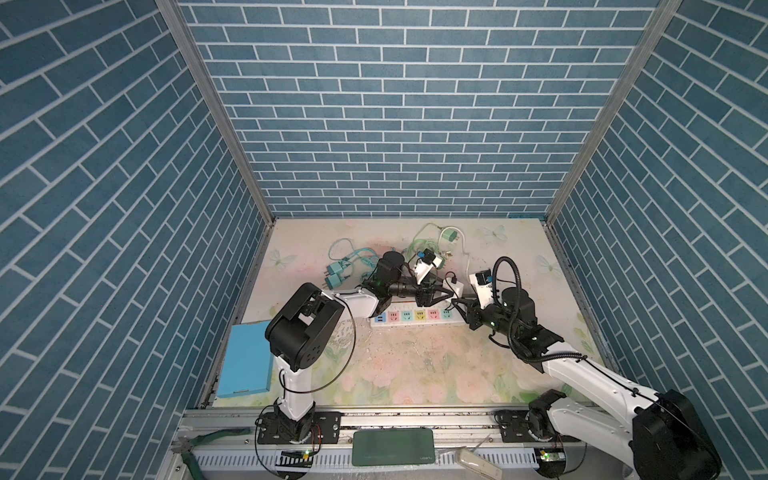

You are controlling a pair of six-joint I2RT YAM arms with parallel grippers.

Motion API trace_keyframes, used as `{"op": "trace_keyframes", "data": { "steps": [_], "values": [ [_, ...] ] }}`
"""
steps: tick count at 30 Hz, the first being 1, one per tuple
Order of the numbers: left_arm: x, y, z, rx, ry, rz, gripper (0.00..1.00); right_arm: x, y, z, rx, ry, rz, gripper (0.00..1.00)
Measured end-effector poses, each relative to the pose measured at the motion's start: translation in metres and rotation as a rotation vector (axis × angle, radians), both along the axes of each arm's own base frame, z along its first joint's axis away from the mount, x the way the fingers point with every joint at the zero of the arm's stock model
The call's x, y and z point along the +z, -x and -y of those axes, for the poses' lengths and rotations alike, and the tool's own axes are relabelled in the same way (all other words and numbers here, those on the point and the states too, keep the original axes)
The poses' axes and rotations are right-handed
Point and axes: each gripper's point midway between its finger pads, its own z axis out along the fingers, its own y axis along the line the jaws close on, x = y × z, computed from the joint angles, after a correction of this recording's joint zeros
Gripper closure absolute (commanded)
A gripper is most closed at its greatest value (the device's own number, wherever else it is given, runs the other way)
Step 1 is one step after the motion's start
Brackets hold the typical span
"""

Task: Insert the plug

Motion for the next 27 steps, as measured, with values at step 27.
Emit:
{"op": "trace_keyframes", "data": {
  "steps": [27],
  "values": [
    [0.007,-0.008,0.0,-0.026,0.01,0.01,0.42,0.004,-0.01,-0.009,0.053,-0.011,-0.044,0.83]
  ]
}}
